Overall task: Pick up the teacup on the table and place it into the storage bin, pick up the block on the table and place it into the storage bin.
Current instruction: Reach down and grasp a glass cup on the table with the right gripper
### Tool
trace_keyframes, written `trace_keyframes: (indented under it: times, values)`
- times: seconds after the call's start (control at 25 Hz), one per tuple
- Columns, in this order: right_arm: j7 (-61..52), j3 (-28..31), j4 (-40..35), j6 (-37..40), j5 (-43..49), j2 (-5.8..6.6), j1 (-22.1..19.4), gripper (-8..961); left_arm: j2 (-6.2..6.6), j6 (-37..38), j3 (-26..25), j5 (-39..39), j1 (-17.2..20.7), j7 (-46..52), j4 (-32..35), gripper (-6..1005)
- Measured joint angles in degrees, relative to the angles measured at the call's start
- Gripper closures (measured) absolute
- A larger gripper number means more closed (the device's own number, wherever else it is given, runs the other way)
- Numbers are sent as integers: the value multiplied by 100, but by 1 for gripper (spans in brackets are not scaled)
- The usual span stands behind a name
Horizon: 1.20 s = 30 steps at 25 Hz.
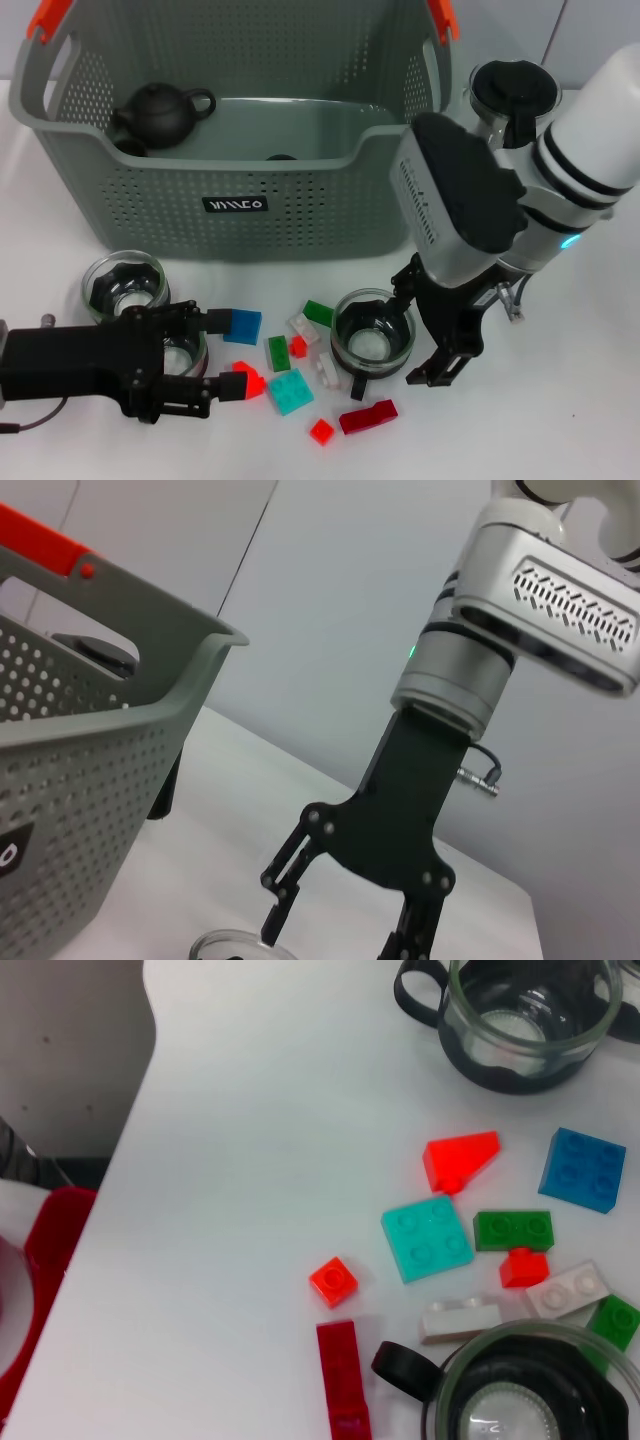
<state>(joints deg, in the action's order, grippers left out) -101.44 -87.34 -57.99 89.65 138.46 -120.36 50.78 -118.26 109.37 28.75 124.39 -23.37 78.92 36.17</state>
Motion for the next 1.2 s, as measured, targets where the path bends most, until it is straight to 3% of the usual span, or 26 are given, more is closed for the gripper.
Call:
trace_keyframes:
  times: [1.2]
  values:
    - [-70, -1390, 266, -876, -9, -49, 263, 102, -31, -31, -156, -30, 93, -93, -22, 48]
